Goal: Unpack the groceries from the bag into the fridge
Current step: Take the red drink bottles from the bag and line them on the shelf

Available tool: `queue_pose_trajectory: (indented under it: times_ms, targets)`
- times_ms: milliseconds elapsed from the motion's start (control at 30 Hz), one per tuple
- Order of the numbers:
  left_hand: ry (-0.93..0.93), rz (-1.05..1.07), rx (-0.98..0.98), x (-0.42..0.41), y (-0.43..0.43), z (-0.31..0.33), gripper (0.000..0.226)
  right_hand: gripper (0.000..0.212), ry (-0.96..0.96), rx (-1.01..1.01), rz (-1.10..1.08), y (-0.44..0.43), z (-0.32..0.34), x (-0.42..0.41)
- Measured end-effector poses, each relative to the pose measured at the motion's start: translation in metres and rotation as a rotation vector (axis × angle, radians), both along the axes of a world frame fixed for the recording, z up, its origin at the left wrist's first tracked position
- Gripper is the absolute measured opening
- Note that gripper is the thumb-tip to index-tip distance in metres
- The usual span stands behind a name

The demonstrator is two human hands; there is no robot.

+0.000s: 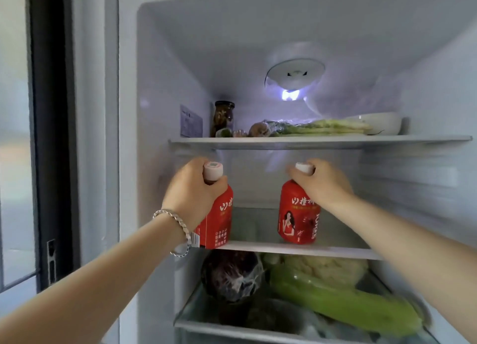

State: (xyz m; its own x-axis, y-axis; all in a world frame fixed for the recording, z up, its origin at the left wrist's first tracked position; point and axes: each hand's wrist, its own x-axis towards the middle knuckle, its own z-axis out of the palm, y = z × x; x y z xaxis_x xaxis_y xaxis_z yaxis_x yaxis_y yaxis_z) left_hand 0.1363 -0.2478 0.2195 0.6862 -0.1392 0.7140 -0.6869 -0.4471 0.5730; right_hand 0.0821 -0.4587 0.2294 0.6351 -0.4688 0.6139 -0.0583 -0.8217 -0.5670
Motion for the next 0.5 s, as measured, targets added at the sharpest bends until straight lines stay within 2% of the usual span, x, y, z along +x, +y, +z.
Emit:
queue_pose_trajectory:
  times_ms: [100,167,267,333,400,500]
  targets:
    - [0.087,-0.057,0.029,0.016,0.001,0.006,0.015,0.031,0.050,0.037,0.114,-0.001,0.004,0.014]
    - [0.117,-0.066,0.058,0.024,0.004,0.008,0.018,0.030,0.192,0.062,0.267,-0.002,0.011,0.008]
    - [0.098,-0.014,0.077,0.030,0.006,0.006,0.023,0.063,0.482,0.014,0.334,-0.012,0.017,-0.008]
    - [0.073,0.018,0.093,0.031,0.005,0.004,0.025,0.061,0.603,0.037,0.360,-0.017,0.014,-0.009]
    - [0.065,0.028,0.096,0.031,0.004,0.005,0.025,0.057,0.584,0.112,0.375,-0.019,0.007,0.006]
    - [0.074,0.020,0.095,0.030,0.002,0.006,0.024,0.064,0.456,0.148,0.375,-0.009,-0.004,0.044]
